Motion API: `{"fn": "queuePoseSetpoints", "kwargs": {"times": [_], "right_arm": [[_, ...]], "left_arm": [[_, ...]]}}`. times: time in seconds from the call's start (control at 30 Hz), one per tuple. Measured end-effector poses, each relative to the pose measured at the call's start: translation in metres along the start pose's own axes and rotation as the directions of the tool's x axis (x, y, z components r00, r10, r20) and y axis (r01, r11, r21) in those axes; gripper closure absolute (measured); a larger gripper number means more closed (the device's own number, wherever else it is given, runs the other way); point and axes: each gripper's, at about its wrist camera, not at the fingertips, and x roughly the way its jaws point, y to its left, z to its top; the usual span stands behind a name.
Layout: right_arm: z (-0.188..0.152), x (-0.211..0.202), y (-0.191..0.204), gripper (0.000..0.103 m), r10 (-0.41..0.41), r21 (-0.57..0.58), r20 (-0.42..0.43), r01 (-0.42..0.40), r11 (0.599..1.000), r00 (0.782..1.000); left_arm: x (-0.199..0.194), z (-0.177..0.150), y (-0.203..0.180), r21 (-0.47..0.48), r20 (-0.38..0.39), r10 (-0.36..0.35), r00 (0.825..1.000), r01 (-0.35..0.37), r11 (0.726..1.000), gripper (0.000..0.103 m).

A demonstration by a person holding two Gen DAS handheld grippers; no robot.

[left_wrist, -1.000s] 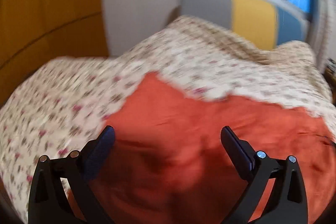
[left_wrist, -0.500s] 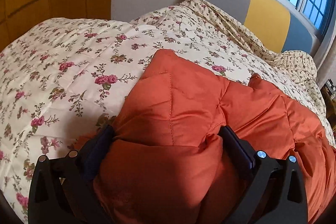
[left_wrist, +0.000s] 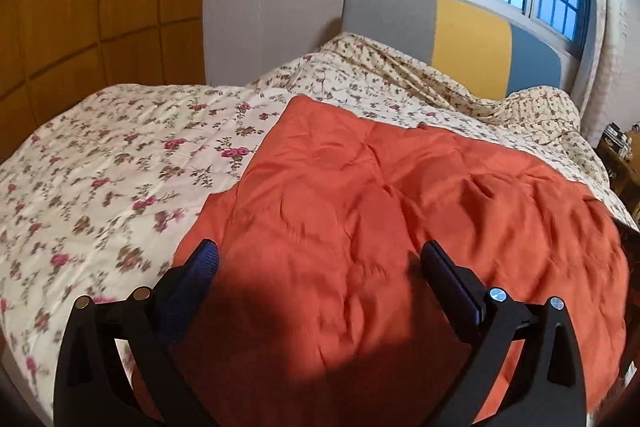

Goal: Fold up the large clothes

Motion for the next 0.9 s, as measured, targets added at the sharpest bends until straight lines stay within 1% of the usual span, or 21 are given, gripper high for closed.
{"fn": "queuePoseSetpoints", "kwargs": {"times": [0.03,0.07,0.1,0.13,0.17,0.2,0.23,0.27,0.33,0.43,0.57,0.63,0.67,0.77,0.9], "right_arm": [[-0.001,-0.013,0.006,0.043,0.039,-0.004,0.03,-0.039,0.999,0.999],[-0.002,-0.018,0.012,0.043,0.069,-0.013,0.038,-0.068,0.998,0.997],[-0.003,-0.021,0.018,0.043,0.099,-0.021,0.035,-0.098,0.995,0.994],[-0.006,-0.021,0.027,0.043,0.136,-0.038,0.018,-0.135,0.99,0.991],[-0.01,-0.018,0.036,0.043,0.136,-0.065,-0.003,-0.136,0.989,0.991],[-0.014,-0.014,0.042,0.043,0.116,-0.088,-0.021,-0.117,0.989,0.993],[-0.021,-0.005,0.048,0.043,0.093,-0.111,-0.057,-0.099,0.989,0.994],[-0.025,0.002,0.049,0.043,0.091,-0.116,-0.083,-0.1,0.988,0.992],[-0.026,0.006,0.049,0.042,0.087,-0.111,-0.093,-0.097,0.989,0.992],[-0.027,0.007,0.052,0.042,0.069,-0.127,-0.102,-0.082,0.988,0.992],[-0.026,0.001,0.052,0.042,0.051,-0.129,-0.113,-0.066,0.989,0.992],[-0.028,-0.008,0.055,0.041,0.042,-0.137,-0.114,-0.058,0.989,0.993],[-0.029,-0.015,0.056,0.039,0.042,-0.141,-0.115,-0.058,0.988,0.992],[-0.029,-0.034,0.056,0.038,0.069,-0.133,-0.107,-0.083,0.988,0.992],[-0.036,-0.06,0.057,0.037,0.106,-0.12,-0.094,-0.117,0.986,0.99]], "left_arm": [[-0.005,-0.002,-0.001,-0.011,0.013,-0.011,1.0,0.011,1.0,0.003],[-0.008,-0.002,-0.002,-0.02,0.021,-0.017,1.0,0.018,1.0,0.003],[-0.008,-0.003,-0.006,-0.029,0.024,-0.025,0.999,0.026,0.999,0.003],[-0.004,-0.003,-0.011,-0.023,0.009,-0.024,1.0,0.025,0.999,0.003],[0.0,-0.004,-0.015,-0.009,-0.008,-0.011,1.0,0.011,1.0,0.003],[0.007,-0.006,-0.022,0.025,-0.032,0.032,0.999,-0.031,0.999,0.003],[0.013,-0.008,-0.027,0.051,-0.048,0.06,0.997,-0.057,0.997,0.003],[0.018,-0.01,-0.03,0.065,-0.062,0.07,0.996,-0.066,0.996,0.003],[0.021,-0.011,-0.03,0.071,-0.079,0.071,0.994,-0.065,0.995,0.003],[0.019,-0.013,-0.026,0.055,-0.084,0.049,0.995,-0.045,0.997,0.003],[0.002,-0.02,-0.016,0.021,-0.076,0.01,0.997,-0.008,1.0,0.003],[-0.009,-0.025,-0.014,0.007,-0.07,-0.008,0.998,0.008,1.0,0.003],[-0.015,-0.028,-0.012,0.0,-0.067,-0.016,0.998,0.016,1.0,0.003],[-0.033,-0.036,-0.003,-0.031,-0.061,-0.05,0.997,0.048,0.998,0.003],[-0.054,-0.044,0.019,-0.118,-0.04,-0.092,0.995,0.086,0.989,0.003]]}}
